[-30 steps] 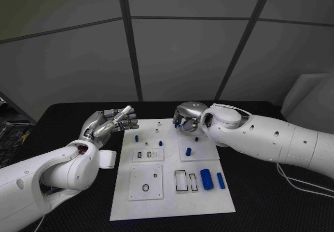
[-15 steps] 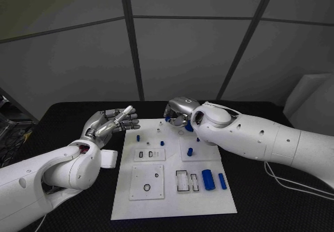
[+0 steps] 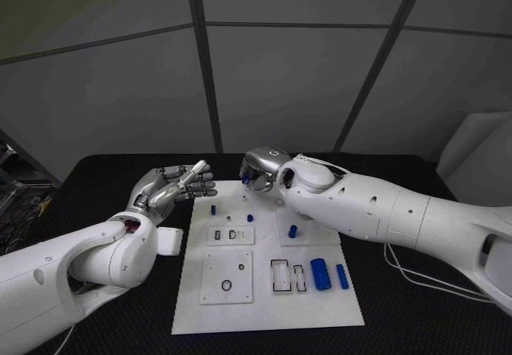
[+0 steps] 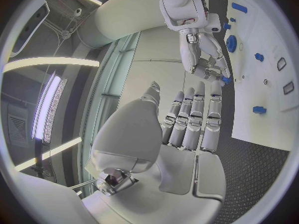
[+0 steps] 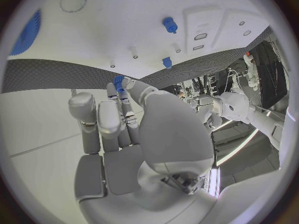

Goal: Assemble the parts on the task board

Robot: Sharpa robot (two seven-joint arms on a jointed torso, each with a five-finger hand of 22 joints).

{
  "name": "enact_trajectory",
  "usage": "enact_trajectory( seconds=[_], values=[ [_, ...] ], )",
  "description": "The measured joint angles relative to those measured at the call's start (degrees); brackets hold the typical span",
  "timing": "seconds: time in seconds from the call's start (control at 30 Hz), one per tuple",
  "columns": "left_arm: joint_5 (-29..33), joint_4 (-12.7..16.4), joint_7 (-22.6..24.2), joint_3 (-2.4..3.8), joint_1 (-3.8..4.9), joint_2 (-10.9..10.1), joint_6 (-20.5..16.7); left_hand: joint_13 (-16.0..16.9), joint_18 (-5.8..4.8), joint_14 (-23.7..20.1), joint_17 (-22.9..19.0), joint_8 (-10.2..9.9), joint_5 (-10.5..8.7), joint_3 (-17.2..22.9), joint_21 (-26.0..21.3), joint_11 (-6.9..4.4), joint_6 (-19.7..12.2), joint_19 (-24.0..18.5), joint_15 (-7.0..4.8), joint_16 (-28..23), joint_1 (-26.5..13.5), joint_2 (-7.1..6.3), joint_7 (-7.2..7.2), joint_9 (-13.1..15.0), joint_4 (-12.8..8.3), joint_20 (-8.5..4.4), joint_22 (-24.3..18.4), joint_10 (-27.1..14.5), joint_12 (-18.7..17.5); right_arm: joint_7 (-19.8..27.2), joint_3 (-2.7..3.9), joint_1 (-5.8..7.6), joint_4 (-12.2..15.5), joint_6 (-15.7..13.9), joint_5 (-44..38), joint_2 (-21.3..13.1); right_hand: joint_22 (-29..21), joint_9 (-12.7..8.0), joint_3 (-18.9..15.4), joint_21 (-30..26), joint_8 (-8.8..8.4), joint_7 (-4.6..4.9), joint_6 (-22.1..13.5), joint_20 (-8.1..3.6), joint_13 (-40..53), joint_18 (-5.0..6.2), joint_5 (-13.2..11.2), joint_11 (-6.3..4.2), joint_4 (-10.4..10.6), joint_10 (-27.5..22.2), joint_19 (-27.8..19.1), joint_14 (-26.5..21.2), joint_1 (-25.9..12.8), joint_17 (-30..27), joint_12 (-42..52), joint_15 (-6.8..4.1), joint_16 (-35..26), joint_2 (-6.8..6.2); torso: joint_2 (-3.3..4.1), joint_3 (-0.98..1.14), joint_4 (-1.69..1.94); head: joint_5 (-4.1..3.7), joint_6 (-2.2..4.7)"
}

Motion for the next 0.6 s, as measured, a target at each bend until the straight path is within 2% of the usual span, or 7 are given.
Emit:
enact_trajectory(
  seconds=[0.6],
  values=[
    [0.0, 0.0, -0.1, 0.01, 0.02, 0.1, 0.1, 0.0, 0.0, 0.0, 0.0, 0.0, 0.0, 0.0, 0.0, 0.0, 0.0, 0.0, 0.0, 0.0, 0.0, 0.0, 0.0, 0.0, 0.0, 0.0, 0.0, 0.0, 0.0, -1.7, -0.02, 0.0, -2.8, 3.6, -0.6, 2.0, 0.1, -0.1, 0.0, 0.0, 0.0, 0.0, 0.0, 0.0, -0.1, 0.01, 0.0, 0.0, 0.0, 0.0, 0.0, 0.0, 0.0, 0.2, 0.0, 0.0, 0.2, 0.0, 0.05, 0.04, -0.08, 0.08, -0.17]
  ],
)
